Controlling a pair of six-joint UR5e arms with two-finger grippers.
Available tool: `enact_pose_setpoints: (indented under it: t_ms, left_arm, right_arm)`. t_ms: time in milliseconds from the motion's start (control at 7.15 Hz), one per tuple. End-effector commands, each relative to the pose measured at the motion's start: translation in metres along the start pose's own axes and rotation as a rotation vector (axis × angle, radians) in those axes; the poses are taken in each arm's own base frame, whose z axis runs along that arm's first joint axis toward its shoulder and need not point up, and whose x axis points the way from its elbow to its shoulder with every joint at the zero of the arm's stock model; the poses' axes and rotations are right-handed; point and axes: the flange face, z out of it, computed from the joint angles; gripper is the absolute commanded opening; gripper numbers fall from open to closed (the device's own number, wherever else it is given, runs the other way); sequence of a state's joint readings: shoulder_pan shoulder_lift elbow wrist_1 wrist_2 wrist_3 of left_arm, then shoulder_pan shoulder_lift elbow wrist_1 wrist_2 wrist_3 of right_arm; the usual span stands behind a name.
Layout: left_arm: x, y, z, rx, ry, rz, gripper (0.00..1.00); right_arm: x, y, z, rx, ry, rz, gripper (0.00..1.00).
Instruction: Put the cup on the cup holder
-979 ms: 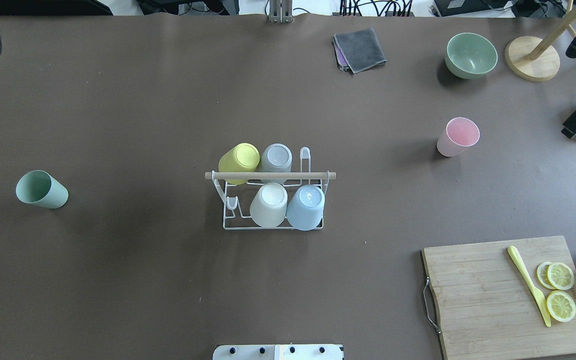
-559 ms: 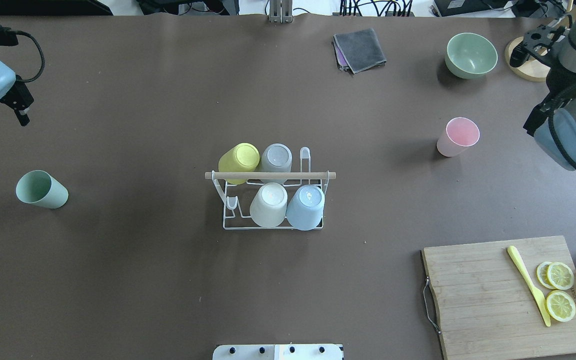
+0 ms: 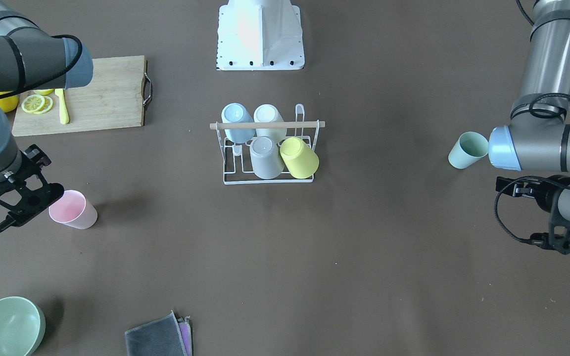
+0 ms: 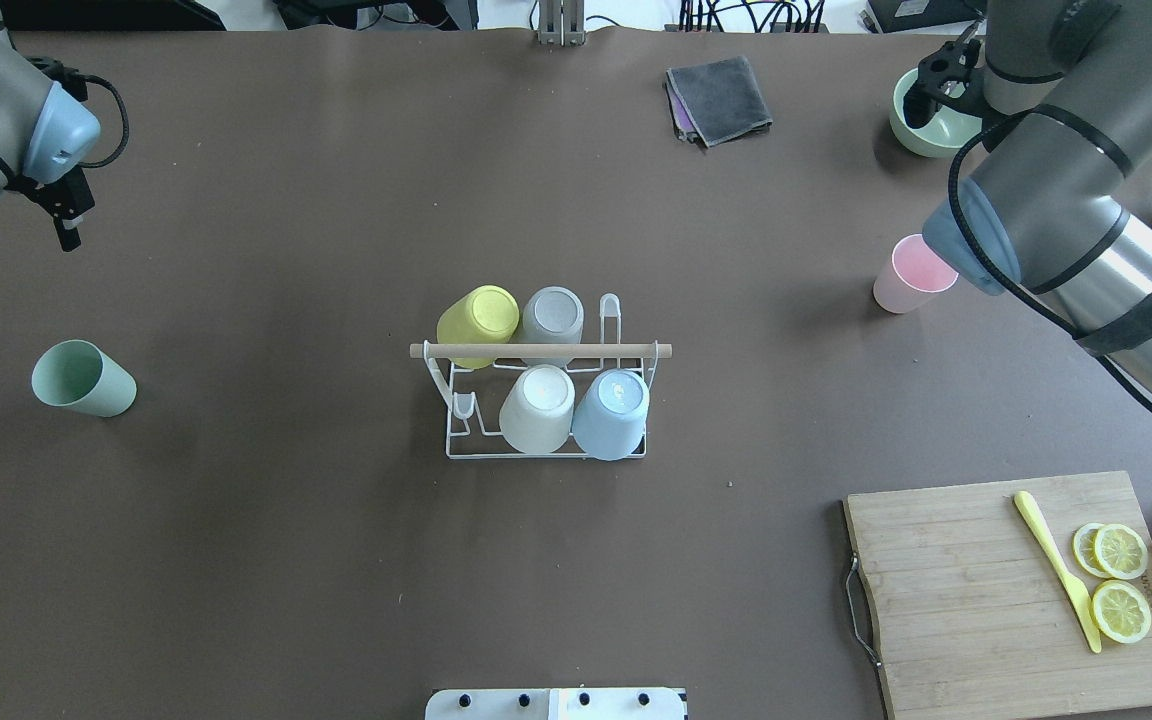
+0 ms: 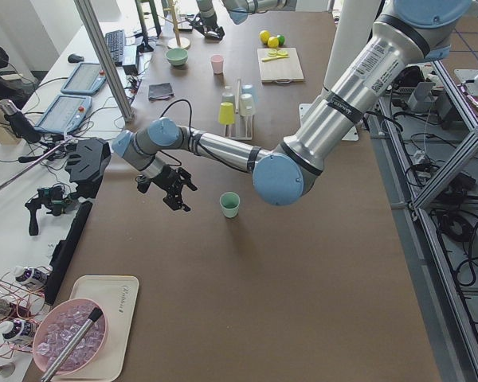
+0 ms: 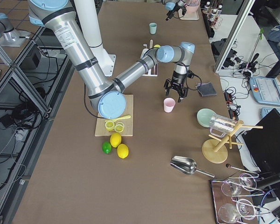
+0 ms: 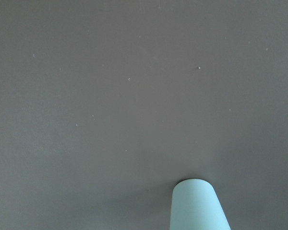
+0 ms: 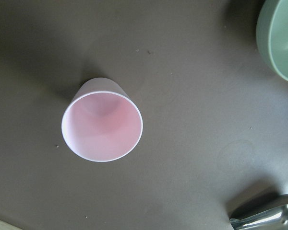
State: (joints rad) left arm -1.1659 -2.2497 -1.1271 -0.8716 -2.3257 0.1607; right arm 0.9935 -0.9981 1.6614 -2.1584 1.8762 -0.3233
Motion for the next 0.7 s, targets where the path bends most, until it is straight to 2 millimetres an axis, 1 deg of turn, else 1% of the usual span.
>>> enact_pose_setpoints:
  t_ms: [0,140,280,419,559]
  left_arm:
    - [0.003,-0.011,0.017,-0.054,-0.014,0.018,0.98]
    - [-0.002,-0.019,0.028,-0.086,0.001,0.003,0.97]
    - [0.004,-0.024,0.035,-0.12,0.0,-0.007,0.97]
    - [0.015,-0.026,0.049,-0.152,-0.004,-0.008,0.97]
    - [0.015,-0.026,0.051,-0.155,0.003,-0.011,0.97]
  right_arm:
    - [-0.028,-0.022,0.001,-0.036,0.078,-0.056,1.0]
    - [-0.05,-0.065,0.014,-0.107,0.134,-0.112,0.99]
    - [-0.052,-0.086,0.01,-0.12,0.128,-0.125,0.99]
    - [-0.068,-0.101,0.013,-0.134,0.124,-0.149,0.99]
    - [-0.081,-0.113,0.018,-0.151,0.13,-0.164,1.0]
